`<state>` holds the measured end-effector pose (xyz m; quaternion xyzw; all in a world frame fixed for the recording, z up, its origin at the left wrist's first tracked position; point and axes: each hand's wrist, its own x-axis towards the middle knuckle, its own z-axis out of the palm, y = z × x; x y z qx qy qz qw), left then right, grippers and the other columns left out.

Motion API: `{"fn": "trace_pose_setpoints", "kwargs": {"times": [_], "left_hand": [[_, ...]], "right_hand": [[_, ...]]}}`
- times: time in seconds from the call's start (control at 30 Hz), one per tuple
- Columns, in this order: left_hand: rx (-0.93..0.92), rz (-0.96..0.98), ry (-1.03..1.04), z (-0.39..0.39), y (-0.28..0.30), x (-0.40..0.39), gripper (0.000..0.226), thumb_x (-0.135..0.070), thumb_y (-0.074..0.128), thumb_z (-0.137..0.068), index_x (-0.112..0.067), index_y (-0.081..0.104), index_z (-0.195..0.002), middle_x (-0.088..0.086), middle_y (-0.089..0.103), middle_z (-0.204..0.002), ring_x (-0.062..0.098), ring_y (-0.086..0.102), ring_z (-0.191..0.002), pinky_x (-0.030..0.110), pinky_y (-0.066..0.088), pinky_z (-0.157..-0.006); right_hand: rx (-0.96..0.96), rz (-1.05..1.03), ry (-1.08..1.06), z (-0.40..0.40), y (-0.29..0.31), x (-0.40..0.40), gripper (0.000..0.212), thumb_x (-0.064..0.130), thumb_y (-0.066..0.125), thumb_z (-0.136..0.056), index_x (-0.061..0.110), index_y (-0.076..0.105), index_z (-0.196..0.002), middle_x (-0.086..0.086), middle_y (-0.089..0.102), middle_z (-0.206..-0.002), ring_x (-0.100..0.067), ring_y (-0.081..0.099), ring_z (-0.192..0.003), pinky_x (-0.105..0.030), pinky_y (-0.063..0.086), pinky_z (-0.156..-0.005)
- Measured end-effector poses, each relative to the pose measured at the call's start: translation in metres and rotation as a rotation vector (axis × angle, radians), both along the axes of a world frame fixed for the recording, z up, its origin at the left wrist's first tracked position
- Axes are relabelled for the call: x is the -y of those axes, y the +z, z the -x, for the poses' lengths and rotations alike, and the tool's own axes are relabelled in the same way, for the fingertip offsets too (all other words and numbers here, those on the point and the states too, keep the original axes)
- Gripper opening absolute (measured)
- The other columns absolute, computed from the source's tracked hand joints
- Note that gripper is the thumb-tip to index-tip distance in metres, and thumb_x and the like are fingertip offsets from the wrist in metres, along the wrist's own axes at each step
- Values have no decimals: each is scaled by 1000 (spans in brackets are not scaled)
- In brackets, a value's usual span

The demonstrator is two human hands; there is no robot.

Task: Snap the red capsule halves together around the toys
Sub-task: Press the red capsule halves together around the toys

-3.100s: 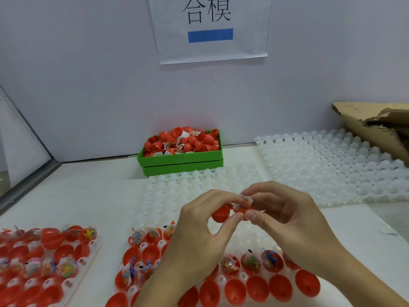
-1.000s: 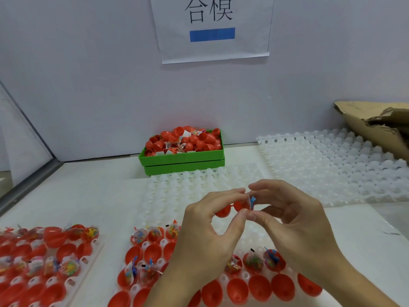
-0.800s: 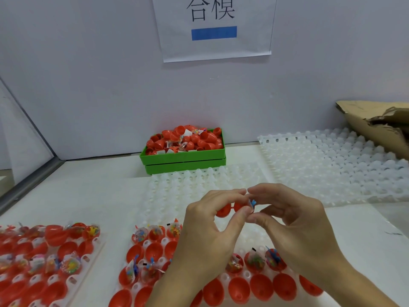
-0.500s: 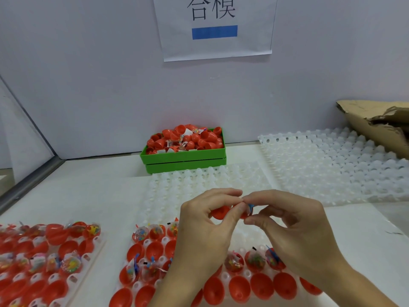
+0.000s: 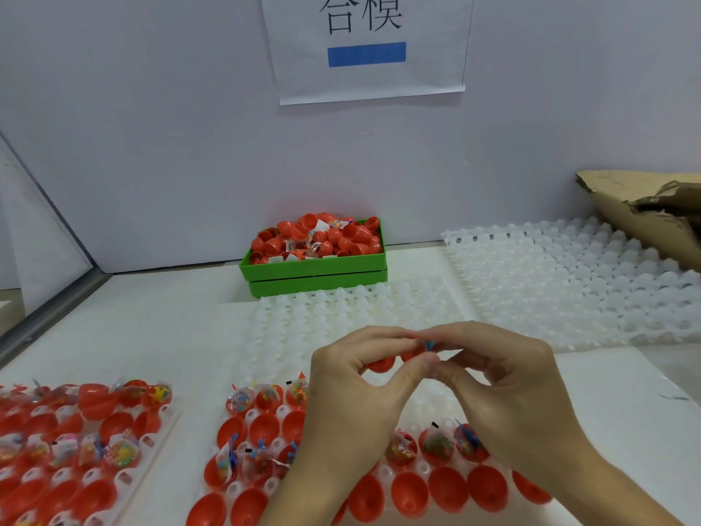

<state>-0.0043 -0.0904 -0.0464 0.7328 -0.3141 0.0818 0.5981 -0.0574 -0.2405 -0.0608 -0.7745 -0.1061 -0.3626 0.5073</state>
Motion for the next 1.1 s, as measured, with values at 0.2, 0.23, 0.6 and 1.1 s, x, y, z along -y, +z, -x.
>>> {"fn": "trace_pose_setpoints", "kwargs": {"times": [0.2, 0.23, 0.6, 1.1], "left_hand": [[-15, 17, 24, -2, 1, 0, 23, -4, 76, -82, -26, 80, -83, -15, 75, -83, 6, 71, -84, 19, 55, -70], [-25, 31, 17, -2, 1, 0, 22, -4, 76, -82, -26, 80, -82, -14, 75, -84, 6, 71, -84, 19, 55, -70], [-291, 153, -33, 1, 3, 1, 25, -25, 80, -78, -20, 60, -92, 5, 73, -81, 19, 71, -72, 29, 59, -71], [-244, 238, -140, -4, 7, -4, 41, -18, 79, -62, -17, 68, -102, -6, 77, -98, 12, 74, -92, 19, 56, -79]], "right_hand": [[-16, -24, -55, 1, -3, -5, 49, -3, 82, -72, 29, 71, -107, 16, 74, -95, -8, 73, -86, -26, 59, -70], [-18, -45, -44, 1, -3, -5, 47, -3, 82, -72, 28, 71, -105, 15, 75, -93, -10, 73, -86, -28, 59, -70], [-37, -102, 32, -1, -6, -2, 40, -16, 71, -77, 19, 76, -93, 6, 74, -90, -17, 72, -89, -23, 57, -70], [-52, -169, 34, 1, 3, 4, 35, -13, 69, -82, 19, 75, -94, 6, 76, -90, -16, 73, -88, -18, 54, -67]]}}
